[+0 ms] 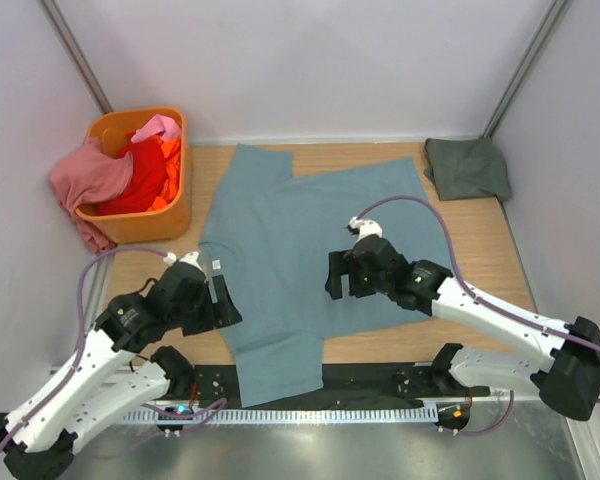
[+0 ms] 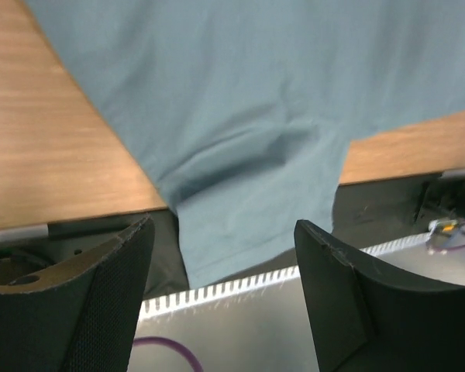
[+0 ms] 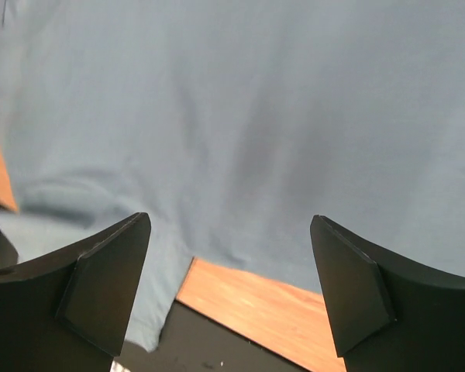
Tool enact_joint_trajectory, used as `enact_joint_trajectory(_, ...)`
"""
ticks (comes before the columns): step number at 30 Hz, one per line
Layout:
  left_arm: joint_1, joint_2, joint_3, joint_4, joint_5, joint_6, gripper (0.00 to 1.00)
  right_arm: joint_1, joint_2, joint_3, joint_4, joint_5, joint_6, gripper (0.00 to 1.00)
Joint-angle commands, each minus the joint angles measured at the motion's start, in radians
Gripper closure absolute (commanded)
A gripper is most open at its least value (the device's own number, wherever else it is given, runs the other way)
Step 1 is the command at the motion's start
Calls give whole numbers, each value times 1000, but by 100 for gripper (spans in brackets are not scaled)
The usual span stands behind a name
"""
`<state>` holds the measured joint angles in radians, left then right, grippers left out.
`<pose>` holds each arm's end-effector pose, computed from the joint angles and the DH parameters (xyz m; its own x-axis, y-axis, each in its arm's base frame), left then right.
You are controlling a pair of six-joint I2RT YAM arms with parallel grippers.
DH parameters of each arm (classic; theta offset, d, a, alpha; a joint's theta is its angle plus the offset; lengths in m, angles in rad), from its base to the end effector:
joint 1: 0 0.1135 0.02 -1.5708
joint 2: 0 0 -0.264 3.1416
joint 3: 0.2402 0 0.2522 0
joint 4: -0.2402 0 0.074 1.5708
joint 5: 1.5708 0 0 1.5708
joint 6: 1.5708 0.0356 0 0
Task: Fold and stack the t-shirts
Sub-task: Flatten the tshirt out, then fold the tshirt
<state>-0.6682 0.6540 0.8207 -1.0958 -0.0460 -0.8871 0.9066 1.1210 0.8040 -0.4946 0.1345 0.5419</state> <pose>0.0855 -0.0654 0.2862 -0.8603 -0.3076 -0.4066 -0.1102 0.8908 -0.4408 0.1467 0.1797 0.2526 -0.7562 -0.1368 -0.6399 -0.3891 0.8802 0.2717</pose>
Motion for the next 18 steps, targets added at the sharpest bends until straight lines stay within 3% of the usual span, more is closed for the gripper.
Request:
enact_joint_trajectory(1,-126,34,-69,-52,0,-189,27,-69,-50,-14,51,30,49,9)
enact_joint_trajectory(2,-170,57,-86,-50,-29,-222,28,-78,-49,-3,45,39,47,9)
enact_joint_trajectory(4,-367,102,-77,-45,-95,-312,29,-83,-47,9,30,62,43,9)
enact_joint_trajectory(5,-446,155,-42,-52,-192,-425,28,-83,-50,15,28,65,41,9)
enact_joint_trajectory(6,-608,179,-23,-74,-237,-485,28,-83,-52,15,21,68,43,9)
enact_joint_trajectory(9,-827,321,26,-61,-319,-622,25,-83,-73,-3,21,68,46,9)
enact_joint_trajectory(12,-919,478,38,-23,-316,-680,25,-83,-95,-32,24,67,53,9)
enact_joint_trajectory(18,-975,614,5,97,-279,-748,28,-84,-139,-54,-4,88,64,9)
